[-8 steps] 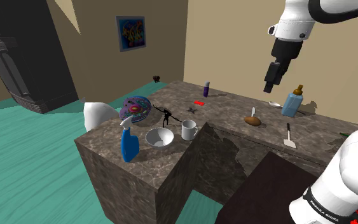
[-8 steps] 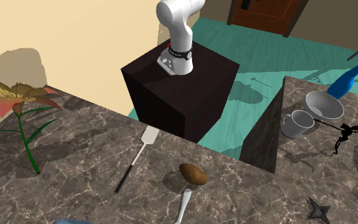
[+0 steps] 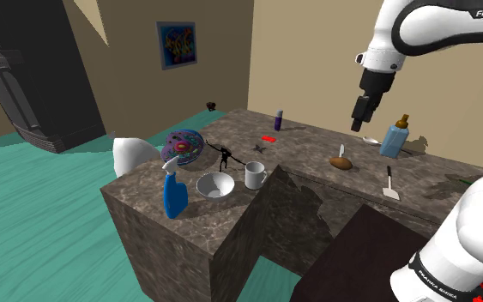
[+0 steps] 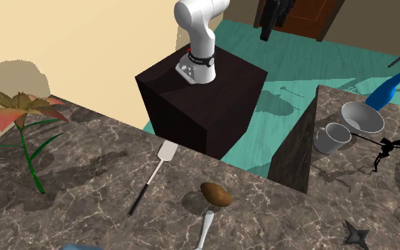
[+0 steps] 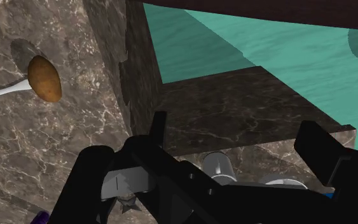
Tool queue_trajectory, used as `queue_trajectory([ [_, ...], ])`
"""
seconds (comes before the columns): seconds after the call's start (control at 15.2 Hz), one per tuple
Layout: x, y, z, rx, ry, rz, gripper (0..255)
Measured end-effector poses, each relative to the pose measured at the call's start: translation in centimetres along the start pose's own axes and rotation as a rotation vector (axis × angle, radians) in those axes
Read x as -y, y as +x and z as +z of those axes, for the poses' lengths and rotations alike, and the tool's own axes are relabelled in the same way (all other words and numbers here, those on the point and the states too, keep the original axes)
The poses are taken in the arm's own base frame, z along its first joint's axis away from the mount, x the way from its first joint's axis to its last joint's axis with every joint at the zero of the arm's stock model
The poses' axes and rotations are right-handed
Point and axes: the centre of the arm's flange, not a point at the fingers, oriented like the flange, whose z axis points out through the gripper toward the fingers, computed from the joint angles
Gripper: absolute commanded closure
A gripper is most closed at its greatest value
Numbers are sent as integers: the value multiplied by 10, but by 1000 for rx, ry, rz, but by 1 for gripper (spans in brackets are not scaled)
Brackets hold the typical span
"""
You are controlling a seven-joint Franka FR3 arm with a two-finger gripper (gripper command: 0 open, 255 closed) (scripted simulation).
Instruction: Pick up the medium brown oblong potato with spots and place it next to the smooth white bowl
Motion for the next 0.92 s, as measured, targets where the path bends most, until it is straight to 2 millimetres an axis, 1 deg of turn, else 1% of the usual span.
queue_trajectory([
  [0.66, -108, 35, 80, 21, 38, 6, 0],
  [0.79, -128, 38, 98, 25, 46, 7, 0],
  [0.92, -150, 44, 113, 30, 53, 8, 0],
])
